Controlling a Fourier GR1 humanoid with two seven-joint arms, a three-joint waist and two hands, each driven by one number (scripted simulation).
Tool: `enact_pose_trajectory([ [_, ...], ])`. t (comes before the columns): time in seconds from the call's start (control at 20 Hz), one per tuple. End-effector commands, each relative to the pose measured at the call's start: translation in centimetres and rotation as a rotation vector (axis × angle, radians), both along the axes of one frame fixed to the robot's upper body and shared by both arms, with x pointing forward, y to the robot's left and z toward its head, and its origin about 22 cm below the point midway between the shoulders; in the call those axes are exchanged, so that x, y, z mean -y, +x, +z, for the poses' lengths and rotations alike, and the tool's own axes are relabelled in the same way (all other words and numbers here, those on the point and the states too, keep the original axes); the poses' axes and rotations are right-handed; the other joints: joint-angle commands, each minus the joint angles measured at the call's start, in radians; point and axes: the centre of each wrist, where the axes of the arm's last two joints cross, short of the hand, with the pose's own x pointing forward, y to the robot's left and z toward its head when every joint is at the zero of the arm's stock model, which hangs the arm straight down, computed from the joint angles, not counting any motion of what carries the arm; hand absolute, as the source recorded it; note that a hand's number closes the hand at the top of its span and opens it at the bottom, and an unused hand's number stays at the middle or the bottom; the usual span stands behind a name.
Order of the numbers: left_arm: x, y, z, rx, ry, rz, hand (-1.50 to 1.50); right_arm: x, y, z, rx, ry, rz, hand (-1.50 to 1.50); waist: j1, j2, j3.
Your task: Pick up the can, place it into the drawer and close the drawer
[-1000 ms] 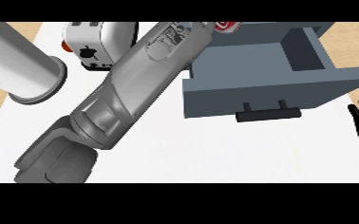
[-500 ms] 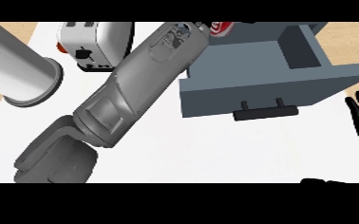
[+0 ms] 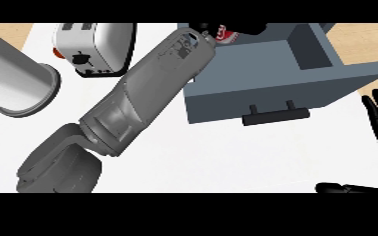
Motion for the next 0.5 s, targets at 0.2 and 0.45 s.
enact_pose_trajectory([
  [0.2, -1.2, -0.1, -3.2, 0.006, 0.007, 0.059, -1.50, 0.5, 0.6, 0.5, 0.023, 0.003, 0.000, -1.50, -0.004, 0.003, 0.000],
  [0.45, 0.0, -0.2, -0.9, 0.018, -0.009, 0.084, -1.50, -0.4, 0.9, 0.2, 0.021, 0.004, 0.017, -1.50, -0.017, 0.005, 0.000],
])
